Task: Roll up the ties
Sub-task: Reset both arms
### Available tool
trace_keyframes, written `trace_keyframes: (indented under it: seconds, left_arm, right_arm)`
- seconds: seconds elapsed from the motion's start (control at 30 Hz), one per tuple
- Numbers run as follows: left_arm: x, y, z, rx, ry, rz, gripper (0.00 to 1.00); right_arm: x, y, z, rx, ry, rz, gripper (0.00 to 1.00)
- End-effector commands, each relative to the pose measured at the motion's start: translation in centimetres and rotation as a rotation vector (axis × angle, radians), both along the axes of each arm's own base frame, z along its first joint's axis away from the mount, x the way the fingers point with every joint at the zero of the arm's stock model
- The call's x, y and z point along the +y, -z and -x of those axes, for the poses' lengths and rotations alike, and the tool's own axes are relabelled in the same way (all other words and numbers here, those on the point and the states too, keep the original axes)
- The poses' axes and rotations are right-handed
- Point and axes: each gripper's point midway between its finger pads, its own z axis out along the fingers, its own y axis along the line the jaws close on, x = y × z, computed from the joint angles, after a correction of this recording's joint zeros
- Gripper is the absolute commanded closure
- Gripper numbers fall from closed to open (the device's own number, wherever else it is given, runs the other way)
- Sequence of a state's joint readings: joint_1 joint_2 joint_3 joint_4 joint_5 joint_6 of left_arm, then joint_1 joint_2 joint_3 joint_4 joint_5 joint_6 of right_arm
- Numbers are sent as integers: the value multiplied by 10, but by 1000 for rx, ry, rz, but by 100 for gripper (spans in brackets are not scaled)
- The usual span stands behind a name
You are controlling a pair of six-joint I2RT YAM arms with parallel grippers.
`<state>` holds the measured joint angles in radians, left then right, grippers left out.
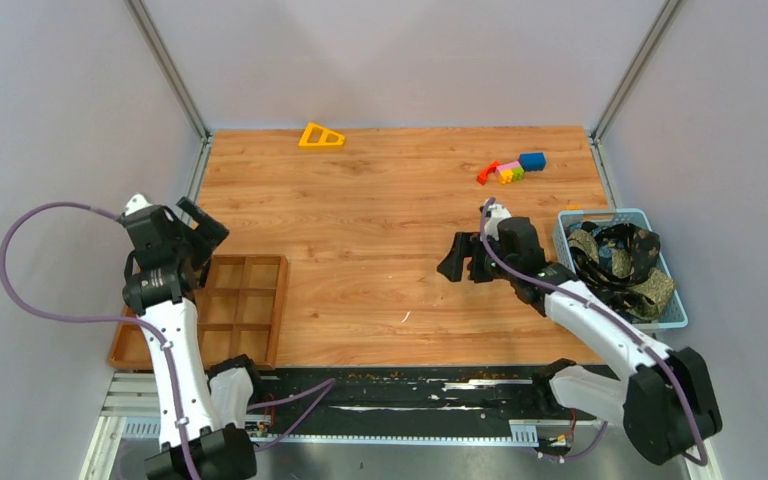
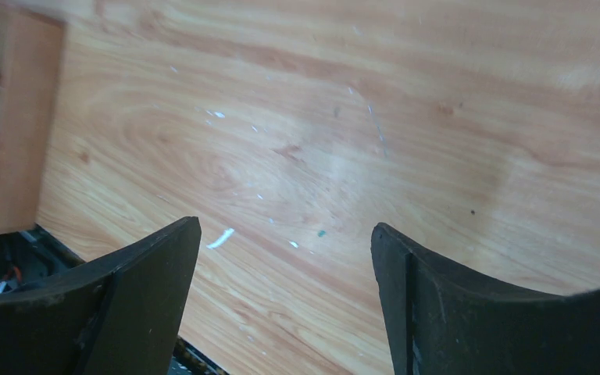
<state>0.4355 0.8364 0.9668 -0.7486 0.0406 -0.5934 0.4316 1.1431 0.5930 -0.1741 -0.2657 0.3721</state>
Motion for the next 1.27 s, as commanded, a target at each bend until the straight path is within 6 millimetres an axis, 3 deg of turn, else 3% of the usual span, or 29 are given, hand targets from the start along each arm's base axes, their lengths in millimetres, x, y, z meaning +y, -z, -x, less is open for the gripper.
trace_keyframes:
  seconds: [0.0,0.1,0.2,0.3,0.4,0.63,1.07,1.23]
  left_arm:
    - [-39,-17,3,-29,203,-50,0]
    - [-71,-12,6,-53,360,-38,0]
    - [-87,3,18,-20,445,-52,0]
    - [-95,12,30,13,515,-66,0]
    - [-91,12,42,44,537,-127,0]
    - [-92,25,45,36,551,-149,0]
    - [-96,29,45,62,578,-167,0]
    - [-93,33,42,95,552,-154,0]
  right_arm:
    - [-3,-83,-9,-168,23,-33,18]
    - [-12,-127,-8,-256,64,-44,18]
    - [-20,-159,-4,-329,98,-66,17]
    - [-24,-180,1,-389,102,-88,15]
    - [-30,-193,7,-442,113,-96,13]
    - [-48,-204,20,-505,160,-85,3]
    - [-64,-209,31,-502,225,-82,2]
    - [-72,-206,27,-498,278,-64,2]
